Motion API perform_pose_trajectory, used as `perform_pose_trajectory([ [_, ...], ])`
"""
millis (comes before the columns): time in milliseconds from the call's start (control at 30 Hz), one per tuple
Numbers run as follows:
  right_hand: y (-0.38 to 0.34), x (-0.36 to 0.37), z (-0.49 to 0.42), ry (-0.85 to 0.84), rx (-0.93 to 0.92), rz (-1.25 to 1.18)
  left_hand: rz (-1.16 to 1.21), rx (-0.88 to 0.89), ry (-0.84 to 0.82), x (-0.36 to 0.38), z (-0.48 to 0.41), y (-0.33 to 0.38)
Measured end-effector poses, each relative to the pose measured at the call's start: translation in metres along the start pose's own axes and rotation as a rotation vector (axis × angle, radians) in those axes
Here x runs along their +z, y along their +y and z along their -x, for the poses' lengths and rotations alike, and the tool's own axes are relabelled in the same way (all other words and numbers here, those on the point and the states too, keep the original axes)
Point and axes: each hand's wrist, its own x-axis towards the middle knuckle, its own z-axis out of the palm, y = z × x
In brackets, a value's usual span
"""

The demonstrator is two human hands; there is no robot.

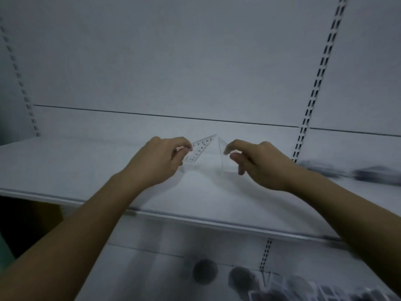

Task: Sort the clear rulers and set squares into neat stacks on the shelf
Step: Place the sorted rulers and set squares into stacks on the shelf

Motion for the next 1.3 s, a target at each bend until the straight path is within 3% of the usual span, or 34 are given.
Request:
perform_pose_trajectory([
  [167,0.074,-0.034,0.021,-0.088,0.189,-0.028,0.013,0.067,-0.039,0.043,-0.048,0.046],
  [300,0.138,-0.061,0.042,-0.156,0.289,0.134,0.039,0.107,-0.037,0.078,-0.08,0.09],
  [467,0.202,-0.073,0.06,-0.062,0.373,0.18,0.0,0.129,0.103,0.116,-0.119,0.141],
  [567,0.223,-0.066,0.064,-0.068,0.348,0.224,0.004,0.149,0.073,0.14,-0.139,0.167],
  [733,0.241,-0.061,0.069,-0.261,0.279,0.259,-0.111,0.137,-0.084,0.169,-0.166,0.207],
  [900,0.261,-0.077,0.086,-0.072,0.361,0.169,0.024,0.067,-0.098,0.202,-0.167,0.227],
  [1067,0.282,-0.096,0.101,0.085,0.423,0.085,-0.062,0.135,-0.23,0.226,-0.153,0.227],
  [1200,0.284,-0.087,0.103,0.08,0.427,0.057,-0.1,0.264,-0.405,0.231,-0.143,0.231],
  [1300,0.279,-0.077,0.102,0.027,0.393,0.06,-0.205,0.255,-0.384,0.232,-0.143,0.229],
])
